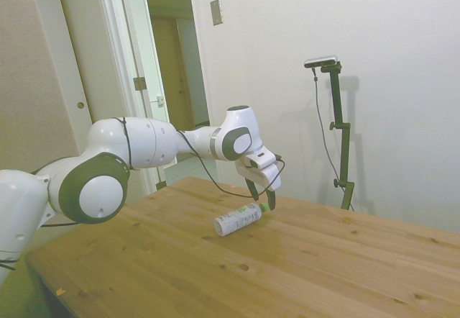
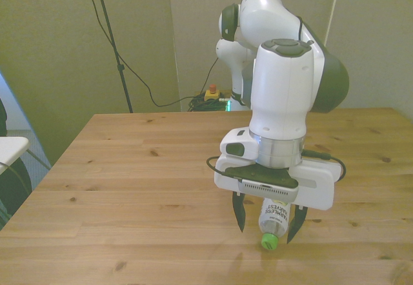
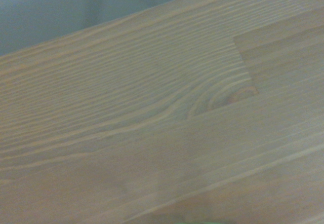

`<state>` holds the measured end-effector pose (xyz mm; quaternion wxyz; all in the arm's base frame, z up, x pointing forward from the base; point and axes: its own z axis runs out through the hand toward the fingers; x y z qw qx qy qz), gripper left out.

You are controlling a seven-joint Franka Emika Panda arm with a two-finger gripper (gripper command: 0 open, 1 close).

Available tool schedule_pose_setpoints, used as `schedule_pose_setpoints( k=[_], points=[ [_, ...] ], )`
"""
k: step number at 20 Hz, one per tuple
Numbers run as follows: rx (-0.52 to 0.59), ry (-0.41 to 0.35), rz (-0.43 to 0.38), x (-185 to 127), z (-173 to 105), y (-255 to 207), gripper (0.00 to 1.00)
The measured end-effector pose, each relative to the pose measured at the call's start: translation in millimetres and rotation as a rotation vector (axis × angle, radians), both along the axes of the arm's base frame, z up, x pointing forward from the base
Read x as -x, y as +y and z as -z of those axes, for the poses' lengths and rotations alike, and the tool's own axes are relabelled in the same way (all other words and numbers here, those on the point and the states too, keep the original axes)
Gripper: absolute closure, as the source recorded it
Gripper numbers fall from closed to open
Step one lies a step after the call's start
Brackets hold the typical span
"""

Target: Stand the water bottle

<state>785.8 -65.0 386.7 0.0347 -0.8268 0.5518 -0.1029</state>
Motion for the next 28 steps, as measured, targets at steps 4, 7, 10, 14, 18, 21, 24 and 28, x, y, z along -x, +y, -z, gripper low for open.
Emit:
schedule_pose_setpoints(
  k=[4,7,10,14,18,21,24,28],
  points=[
    [0.002,0.010,-0.009,-5.2,8.9,8.2,0.00],
    [0.001,0.028,-0.012,-5.4,12.0,10.9,1.00],
    [0.001,0.033,-0.014,-5.8,11.5,12.4,1.00],
    [0.000,0.041,-0.013,-5.7,12.2,13.3,1.00],
    [-0.001,0.051,-0.012,-5.1,11.0,13.7,1.00],
    [-0.001,0.053,-0.012,-5.7,10.4,14.0,1.00],
    [-0.001,0.058,-0.012,-6.2,11.6,14.2,1.00],
    [-0.002,0.080,-0.009,-6.8,15.3,12.3,1.00]
  ],
)
